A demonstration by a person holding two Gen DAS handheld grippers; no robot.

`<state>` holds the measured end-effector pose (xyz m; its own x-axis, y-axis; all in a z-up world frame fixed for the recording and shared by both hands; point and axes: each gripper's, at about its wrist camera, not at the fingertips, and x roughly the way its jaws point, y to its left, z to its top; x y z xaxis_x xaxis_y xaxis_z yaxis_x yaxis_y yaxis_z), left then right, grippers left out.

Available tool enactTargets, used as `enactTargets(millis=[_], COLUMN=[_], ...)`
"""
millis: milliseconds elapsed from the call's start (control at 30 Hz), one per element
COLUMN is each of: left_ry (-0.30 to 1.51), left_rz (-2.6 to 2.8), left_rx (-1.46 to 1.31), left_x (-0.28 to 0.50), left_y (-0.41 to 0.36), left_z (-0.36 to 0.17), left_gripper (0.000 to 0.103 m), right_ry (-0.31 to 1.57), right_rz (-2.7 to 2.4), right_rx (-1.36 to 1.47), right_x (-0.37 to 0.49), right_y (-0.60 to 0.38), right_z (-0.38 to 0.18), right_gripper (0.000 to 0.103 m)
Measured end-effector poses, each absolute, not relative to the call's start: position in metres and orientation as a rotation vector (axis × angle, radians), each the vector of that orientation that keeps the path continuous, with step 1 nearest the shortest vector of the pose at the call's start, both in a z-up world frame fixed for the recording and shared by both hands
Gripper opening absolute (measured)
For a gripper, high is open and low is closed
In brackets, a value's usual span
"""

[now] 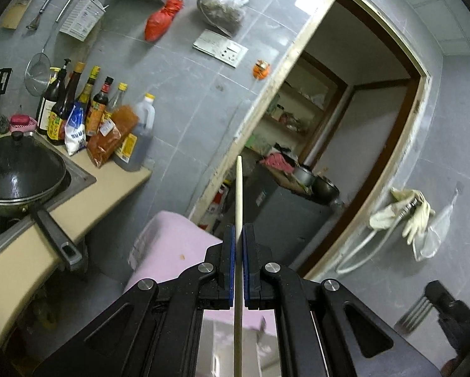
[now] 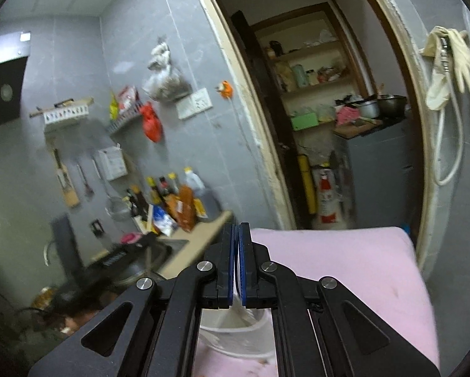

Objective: Organize utensils
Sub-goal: 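Open the right tool to drop the fork into the caddy while the left holds the chopstick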

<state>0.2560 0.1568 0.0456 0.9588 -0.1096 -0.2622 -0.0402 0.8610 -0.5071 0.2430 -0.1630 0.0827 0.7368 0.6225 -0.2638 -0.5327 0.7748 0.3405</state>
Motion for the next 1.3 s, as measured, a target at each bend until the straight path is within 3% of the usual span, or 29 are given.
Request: enactTargets(millis=[233, 367, 433, 500, 667, 800, 967, 1300], left_ry=[0.298, 0.317, 0.329, 0.341, 0.368, 0.379, 0.383, 0.397], left_rz=[-0.034, -0.037, -0.043, -0.039, 0.000, 0.046, 0.106, 0.186], left_rx=[-0.558, -0.547, -0.551, -0.551, -0.563, -0.567, -0.572, -0.589], left_x=[0.272, 0.266, 0.260, 0.253, 0.230, 0.207, 0.177, 0.143], left_y=[0.168, 0.168, 0.168, 0.168, 0.175, 0.182, 0.192, 0.205], left_z=[0.035, 0.026, 0.022, 0.019, 0.013, 0.011, 0.010, 0.005], left_gripper=[0.002, 0.002, 0.002, 0.002, 0.002, 0.002, 0.002, 0.002], right_ry=[0.407, 0.530, 0.602, 0.687, 0.841, 0.879, 0.861, 0.827], right_rz=[0.654, 0.595, 0.588, 0.619, 0.781, 0.973, 1.112, 1.230], right_rx=[0.215, 0.154, 0.087, 0.030, -0.136, -0.301, -0.542, -0.676], right_x=[0.256, 0.258, 0.253, 0.246, 0.232, 0.224, 0.214, 0.214], right_y=[-0.138, -0.139, -0.138, -0.137, -0.112, -0.072, -0.022, 0.029], right_z=[0.074, 0.041, 0.017, -0.007, -0.057, -0.087, -0.123, -0.152], right_gripper=[0.000, 0.003, 0.008, 0.030, 0.036, 0.051, 0.051, 0.049])
